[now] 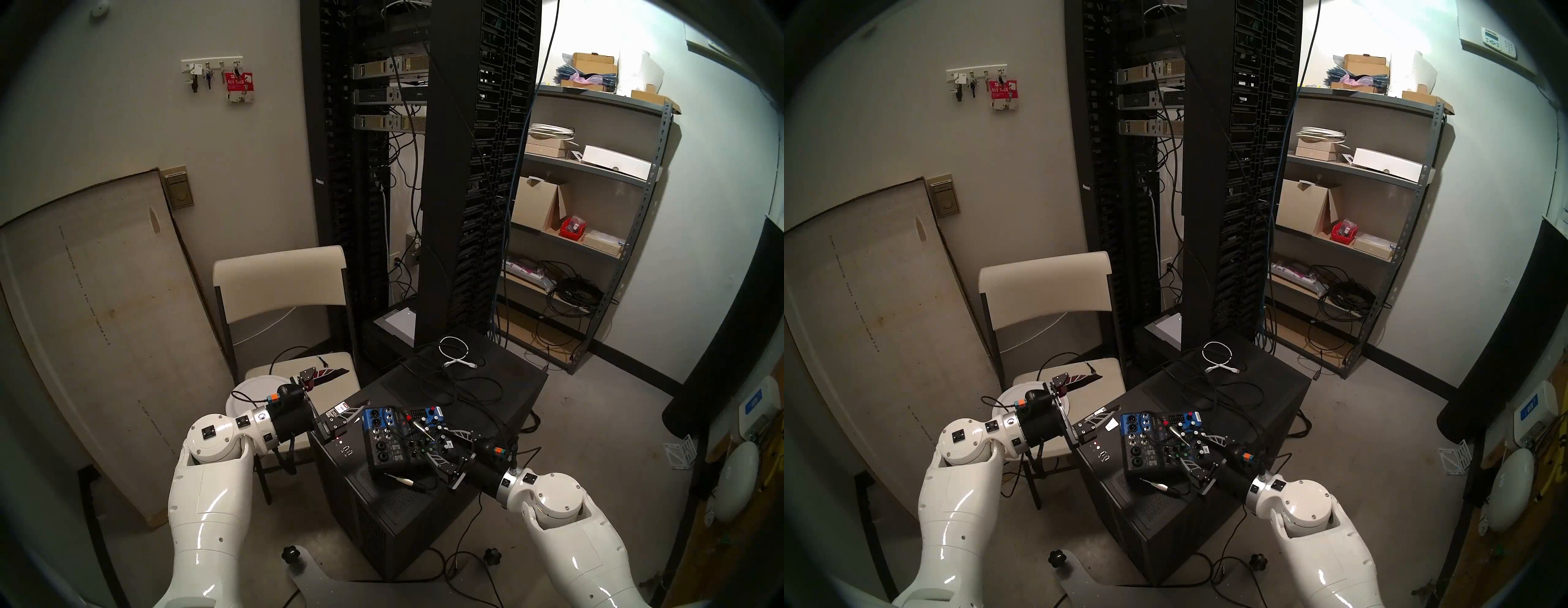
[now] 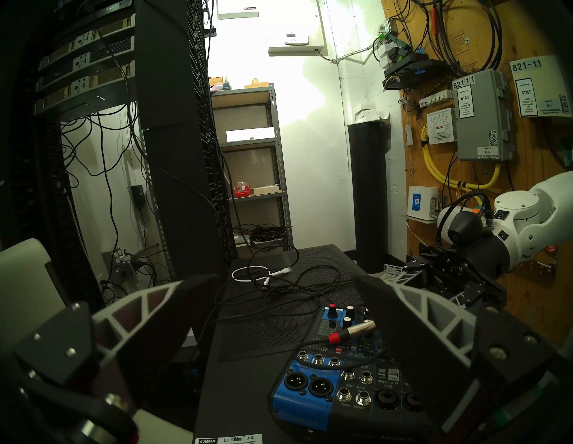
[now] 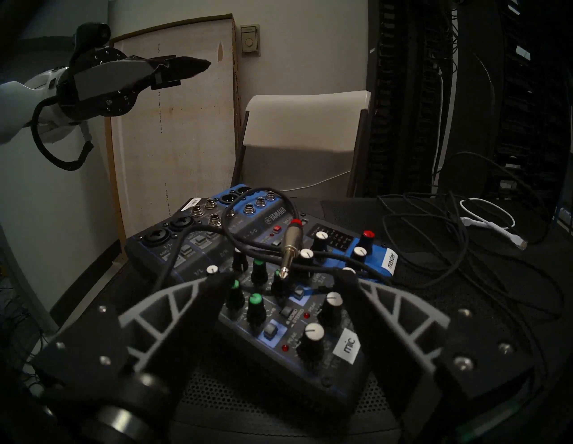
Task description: Insert aux cable
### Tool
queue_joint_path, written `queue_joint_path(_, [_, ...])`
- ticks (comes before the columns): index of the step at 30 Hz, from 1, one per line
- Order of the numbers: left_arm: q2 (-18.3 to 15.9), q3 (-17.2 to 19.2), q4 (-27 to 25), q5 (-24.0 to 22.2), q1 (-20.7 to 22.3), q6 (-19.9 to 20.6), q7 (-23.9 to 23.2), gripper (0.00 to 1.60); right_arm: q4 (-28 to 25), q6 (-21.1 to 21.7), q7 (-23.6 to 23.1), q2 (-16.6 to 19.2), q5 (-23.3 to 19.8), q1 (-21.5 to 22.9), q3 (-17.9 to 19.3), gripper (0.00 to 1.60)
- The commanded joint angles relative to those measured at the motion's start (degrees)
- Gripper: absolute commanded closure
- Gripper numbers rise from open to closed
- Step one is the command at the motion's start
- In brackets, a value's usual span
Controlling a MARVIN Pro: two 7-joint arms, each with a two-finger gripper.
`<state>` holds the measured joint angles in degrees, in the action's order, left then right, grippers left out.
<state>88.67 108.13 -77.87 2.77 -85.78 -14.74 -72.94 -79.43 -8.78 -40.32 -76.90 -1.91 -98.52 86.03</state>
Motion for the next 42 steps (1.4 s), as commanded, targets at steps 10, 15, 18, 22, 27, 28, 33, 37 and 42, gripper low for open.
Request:
queue_joint_path(10, [0.2, 0.0, -0.7, 0.0, 0.6, -0.1, -0.1, 0.0, 0.0, -0.6, 0.6, -1.0, 0.2, 2.2, -0.9, 0.8])
queue_joint_path(15, [0.3, 0.1, -0.7, 0.0, 0.6, -0.1, -0.1, 0.0, 0.7, -0.6, 0.6, -0.9, 0.3, 2.6, -1.5, 0.8])
queue_joint_path(18, [0.3, 0.1, -0.7, 0.1, 0.6, -0.1, -0.2, 0.0, 1.0, -0.7, 0.6, -1.0, 0.3, 2.7, -1.7, 0.75])
queue_joint_path(22, [0.4, 0.1, -0.7, 0.1, 0.6, -0.1, -0.2, 0.0, 1.5, -0.8, 0.8, -1.1, 0.4, 3.0, -1.9, 0.8])
queue_joint_path(27, [0.4, 0.2, -0.7, 0.1, 0.6, -0.1, -0.3, 0.0, 2.0, -1.3, 0.9, -1.2, 0.4, 3.3, -2.0, 0.82])
queue_joint_path(28, [0.4, 0.2, -0.7, 0.2, 0.6, -0.1, -0.3, 0.0, 2.1, -1.3, 0.9, -1.2, 0.4, 3.3, -2.1, 0.82])
queue_joint_path(33, [0.5, 0.3, -0.7, 0.2, 0.7, -0.1, -0.3, 0.0, 2.1, -1.3, 1.0, -1.2, 0.4, 3.4, -2.1, 0.9])
queue_joint_path(37, [0.5, 0.3, -0.7, 0.3, 0.7, -0.1, -0.4, 0.0, 2.1, -1.4, 1.0, -1.2, 0.4, 3.3, -2.1, 1.0])
queue_joint_path(42, [0.6, 0.4, -0.7, 0.3, 0.7, -0.1, -0.4, 0.0, 2.1, -1.6, 1.2, -1.2, 0.3, 3.2, -2.0, 1.1])
